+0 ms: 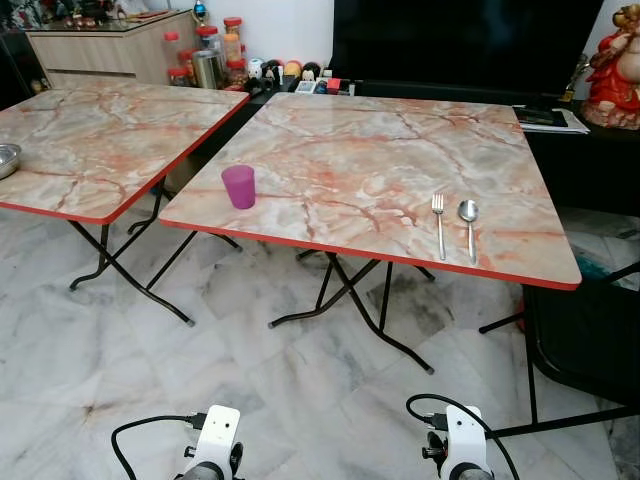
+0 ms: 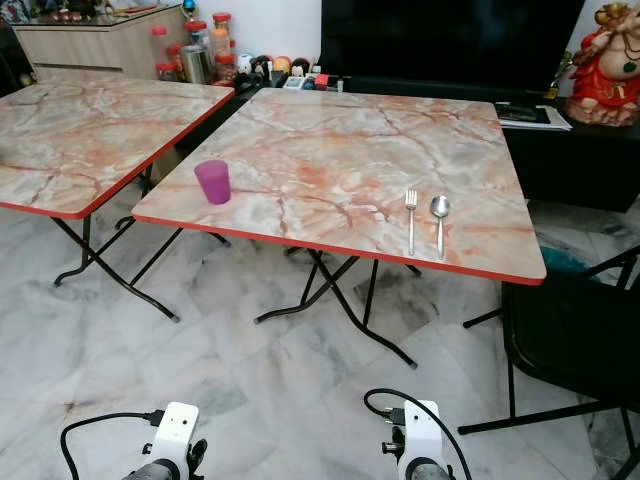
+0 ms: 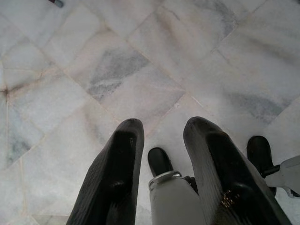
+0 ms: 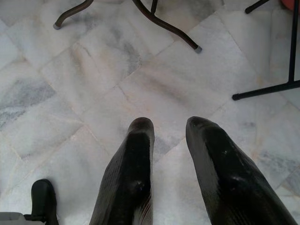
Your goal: Setting the table
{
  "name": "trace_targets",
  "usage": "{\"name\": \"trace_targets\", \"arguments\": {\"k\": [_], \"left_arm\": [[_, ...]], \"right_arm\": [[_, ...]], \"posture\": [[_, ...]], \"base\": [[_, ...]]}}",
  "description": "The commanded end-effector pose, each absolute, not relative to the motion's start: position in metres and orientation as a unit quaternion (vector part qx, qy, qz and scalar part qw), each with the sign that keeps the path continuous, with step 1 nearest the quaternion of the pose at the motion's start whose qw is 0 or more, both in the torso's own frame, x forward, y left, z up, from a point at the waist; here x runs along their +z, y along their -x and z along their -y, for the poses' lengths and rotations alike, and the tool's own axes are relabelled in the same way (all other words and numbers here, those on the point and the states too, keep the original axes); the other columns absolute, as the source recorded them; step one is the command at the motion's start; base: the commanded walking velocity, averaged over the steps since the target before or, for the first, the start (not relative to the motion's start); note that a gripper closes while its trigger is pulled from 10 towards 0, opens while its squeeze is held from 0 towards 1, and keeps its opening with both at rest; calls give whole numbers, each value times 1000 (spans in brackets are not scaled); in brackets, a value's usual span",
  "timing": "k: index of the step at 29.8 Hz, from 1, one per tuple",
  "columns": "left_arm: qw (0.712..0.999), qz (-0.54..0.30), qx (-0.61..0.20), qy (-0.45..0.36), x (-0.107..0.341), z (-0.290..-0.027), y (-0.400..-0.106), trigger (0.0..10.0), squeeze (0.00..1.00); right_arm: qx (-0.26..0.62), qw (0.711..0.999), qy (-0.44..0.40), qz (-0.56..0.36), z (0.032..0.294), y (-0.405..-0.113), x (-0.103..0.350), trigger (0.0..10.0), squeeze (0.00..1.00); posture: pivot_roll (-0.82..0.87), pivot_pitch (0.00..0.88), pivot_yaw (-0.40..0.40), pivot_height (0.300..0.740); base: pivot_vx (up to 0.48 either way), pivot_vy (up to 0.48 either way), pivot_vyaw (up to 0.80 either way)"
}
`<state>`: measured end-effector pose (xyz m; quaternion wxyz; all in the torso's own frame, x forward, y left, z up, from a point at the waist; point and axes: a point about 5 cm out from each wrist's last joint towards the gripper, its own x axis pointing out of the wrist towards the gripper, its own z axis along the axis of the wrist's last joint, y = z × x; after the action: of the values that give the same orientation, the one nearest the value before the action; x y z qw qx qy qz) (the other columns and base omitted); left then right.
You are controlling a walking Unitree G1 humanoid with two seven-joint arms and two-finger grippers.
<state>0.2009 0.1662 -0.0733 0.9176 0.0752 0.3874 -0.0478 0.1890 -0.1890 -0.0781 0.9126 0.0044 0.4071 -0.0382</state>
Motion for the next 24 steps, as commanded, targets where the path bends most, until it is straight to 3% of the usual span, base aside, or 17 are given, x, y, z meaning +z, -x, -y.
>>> {"name": "trace_targets", "arguments": {"k": [1,24], "left_arm": [[917,-388,-44,-76,-72,-168,-204,10000,0],[917,-389,-33,-79,-71,-177,-205,10000,0]], "right_arm": [[-40,916,-7,-399,188,-195,-75,10000,0],[-34,916,-9,-399,181,-200,-74,10000,0]], "posture": [[-123,0,1,736],[-90,0,4,736]], "base": [[0,0,0],[0,0,0]]}}
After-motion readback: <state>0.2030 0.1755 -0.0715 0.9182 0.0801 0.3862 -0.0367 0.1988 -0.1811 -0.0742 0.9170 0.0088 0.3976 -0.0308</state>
